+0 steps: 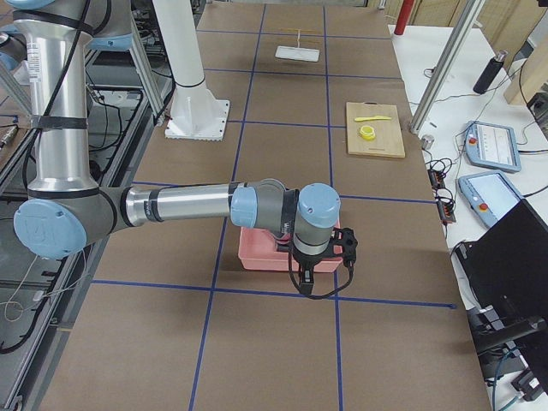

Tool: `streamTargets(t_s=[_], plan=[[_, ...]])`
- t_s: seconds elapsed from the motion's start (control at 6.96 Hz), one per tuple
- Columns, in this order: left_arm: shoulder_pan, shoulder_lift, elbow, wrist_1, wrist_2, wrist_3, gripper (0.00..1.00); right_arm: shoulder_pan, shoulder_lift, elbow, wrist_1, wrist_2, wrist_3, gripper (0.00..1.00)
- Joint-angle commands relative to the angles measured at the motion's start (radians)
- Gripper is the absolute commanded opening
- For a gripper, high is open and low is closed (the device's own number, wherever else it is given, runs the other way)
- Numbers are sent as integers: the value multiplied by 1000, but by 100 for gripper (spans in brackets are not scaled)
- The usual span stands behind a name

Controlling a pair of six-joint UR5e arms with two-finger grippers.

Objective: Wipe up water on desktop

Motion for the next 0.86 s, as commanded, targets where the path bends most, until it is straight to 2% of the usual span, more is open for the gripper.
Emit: streamTargets(t_s=[0.0,0.72], plan=[[-30,2,1,2,0,0,98,6,0,-22,14,5,-8,100],[-30,-7,7,-1,0,0,98,6,3,-25,14,6,-5,100]])
